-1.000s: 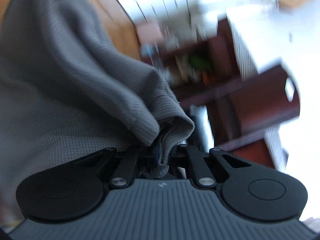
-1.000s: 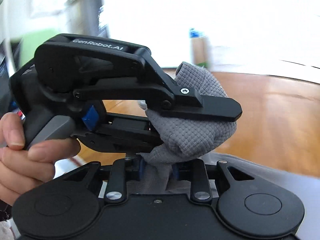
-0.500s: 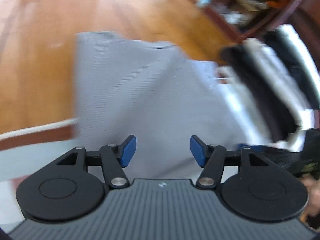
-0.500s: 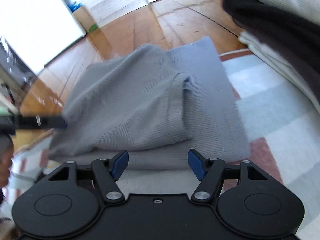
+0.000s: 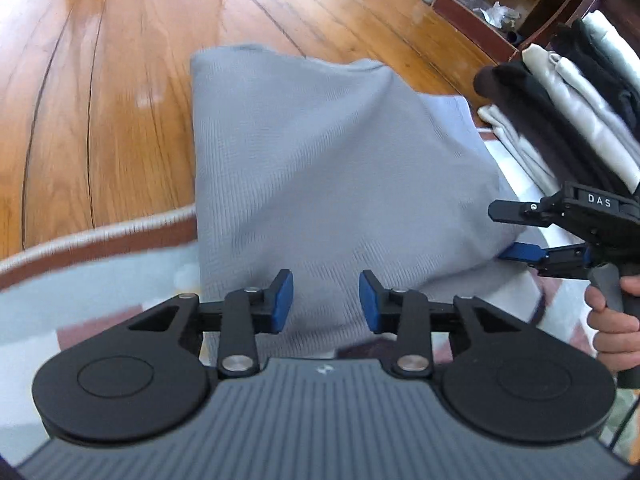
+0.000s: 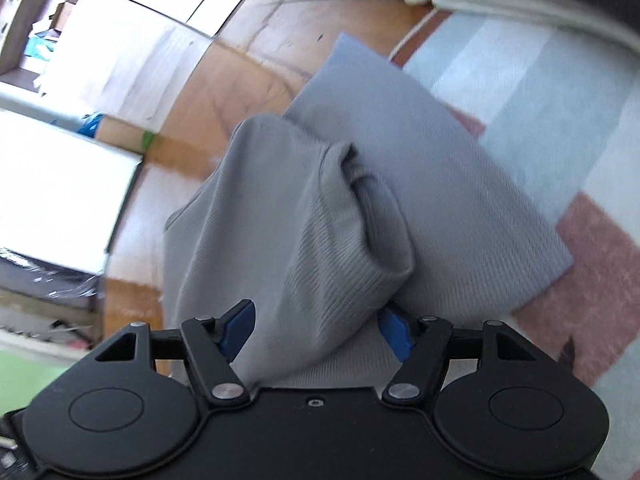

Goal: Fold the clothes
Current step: 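Grasp the shirt sleeve edge with the right gripper while the left gripper releases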

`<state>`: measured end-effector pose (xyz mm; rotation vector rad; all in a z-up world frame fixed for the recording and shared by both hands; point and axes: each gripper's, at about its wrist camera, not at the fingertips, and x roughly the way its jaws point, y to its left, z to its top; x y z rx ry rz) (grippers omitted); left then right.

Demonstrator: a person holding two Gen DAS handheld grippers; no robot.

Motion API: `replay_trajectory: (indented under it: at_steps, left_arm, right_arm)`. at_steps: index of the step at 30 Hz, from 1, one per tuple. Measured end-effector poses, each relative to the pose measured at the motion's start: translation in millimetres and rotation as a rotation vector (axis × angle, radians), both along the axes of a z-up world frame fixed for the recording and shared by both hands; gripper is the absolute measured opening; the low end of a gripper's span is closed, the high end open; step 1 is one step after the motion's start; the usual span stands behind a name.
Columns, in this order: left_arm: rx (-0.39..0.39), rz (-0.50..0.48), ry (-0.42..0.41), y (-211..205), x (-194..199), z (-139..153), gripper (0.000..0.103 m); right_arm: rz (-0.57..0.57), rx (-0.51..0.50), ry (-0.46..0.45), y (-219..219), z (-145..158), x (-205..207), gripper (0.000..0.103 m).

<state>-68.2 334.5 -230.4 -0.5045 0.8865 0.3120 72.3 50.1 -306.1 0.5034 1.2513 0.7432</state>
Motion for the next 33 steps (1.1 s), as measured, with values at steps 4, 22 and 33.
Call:
replay_trajectory:
  at_steps: [4,22,33]
  left_arm:
    - [0.106,0.003,-0.026,1,5,-1,0.035]
    - [-0.034,-0.049,-0.11,14,-13,21,0.035]
    - [0.002,-0.082,0.129,15,-12,-2,0.037]
  right_arm:
    - [0.01,0.004,-0.141,11,0,-4,0.075]
    - [0.071,-0.334,-0.541,7,65,17,0.007]
    - [0.177,-0.56,-0.531,7,33,32,0.012]
